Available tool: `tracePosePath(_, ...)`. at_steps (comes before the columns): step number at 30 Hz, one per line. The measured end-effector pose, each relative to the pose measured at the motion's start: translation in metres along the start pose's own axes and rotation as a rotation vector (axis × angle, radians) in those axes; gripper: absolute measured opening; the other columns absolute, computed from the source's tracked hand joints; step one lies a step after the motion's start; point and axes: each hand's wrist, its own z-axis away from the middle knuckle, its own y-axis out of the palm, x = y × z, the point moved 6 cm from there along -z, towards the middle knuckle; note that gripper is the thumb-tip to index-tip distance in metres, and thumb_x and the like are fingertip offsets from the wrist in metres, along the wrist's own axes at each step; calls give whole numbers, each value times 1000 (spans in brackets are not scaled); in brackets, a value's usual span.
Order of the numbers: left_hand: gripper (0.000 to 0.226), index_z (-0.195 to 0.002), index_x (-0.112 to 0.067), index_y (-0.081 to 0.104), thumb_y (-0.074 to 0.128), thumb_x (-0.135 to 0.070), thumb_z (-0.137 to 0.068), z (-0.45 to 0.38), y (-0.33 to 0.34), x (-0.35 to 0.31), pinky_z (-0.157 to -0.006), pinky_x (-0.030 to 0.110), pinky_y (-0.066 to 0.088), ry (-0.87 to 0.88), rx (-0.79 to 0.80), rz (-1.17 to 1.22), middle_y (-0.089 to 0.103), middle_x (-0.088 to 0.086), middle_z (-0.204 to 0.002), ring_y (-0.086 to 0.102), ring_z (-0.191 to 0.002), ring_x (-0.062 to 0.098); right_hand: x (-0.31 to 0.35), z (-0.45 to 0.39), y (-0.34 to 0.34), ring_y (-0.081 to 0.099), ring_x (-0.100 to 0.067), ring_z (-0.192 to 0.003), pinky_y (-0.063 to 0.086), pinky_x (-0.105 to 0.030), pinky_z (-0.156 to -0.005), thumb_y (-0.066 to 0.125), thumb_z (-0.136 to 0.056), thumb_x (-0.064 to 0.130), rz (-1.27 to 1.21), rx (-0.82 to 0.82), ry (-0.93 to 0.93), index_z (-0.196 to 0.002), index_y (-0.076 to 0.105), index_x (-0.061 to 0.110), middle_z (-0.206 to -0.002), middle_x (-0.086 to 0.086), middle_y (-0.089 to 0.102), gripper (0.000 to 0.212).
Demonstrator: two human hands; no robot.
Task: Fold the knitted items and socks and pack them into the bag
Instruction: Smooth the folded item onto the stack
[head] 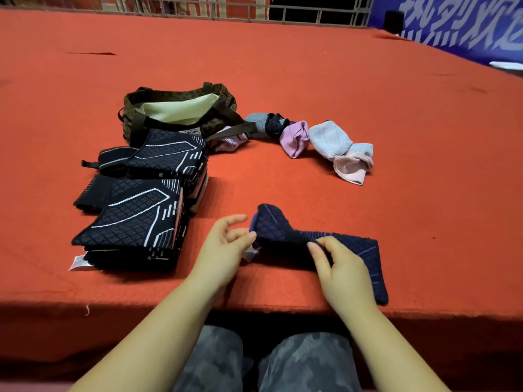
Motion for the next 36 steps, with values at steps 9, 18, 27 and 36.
tracePosePath(9,54,-113,-28,48,80,-17,-71,-1,18,-44,-89,27,48,268,205,-273,64,1,-106,63,-96,9,29,-30,-40,47,4,-61,38,-12,-61,49,-97,21,-486,11,47,-76,59,20,-64,16,58,23)
tracePosePath(18,14,-85,-19,71,60,-12,-90,12,25,-65,-72,23,45,291,251,-243,69,-1,-80,57,-76,8,41,-25,-19,68,-4,-91,50,-17,-73,68,-62,47,-699,434,260,-115,58,29,-102,8,71,56)
tracePosePath(27,21,-98,-47,69,65,-40,-79,19,30,-112,-93,21,47,537,309,-517,69,-26,-101,62,-99,-7,79,-47,-48,62,-2,-77,46,-14,-70,70,-67,37,-734,260,10,-91,67,22,-87,8,71,29)
tracePosePath(36,28,-86,-34,61,54,-58,-72,28,26,-124,-61,24,42,665,206,-604,61,-12,-65,52,-59,4,103,-45,-58,63,-1,-77,46,-12,-71,64,-77,32,-758,208,-115,-86,67,21,-81,11,69,14)
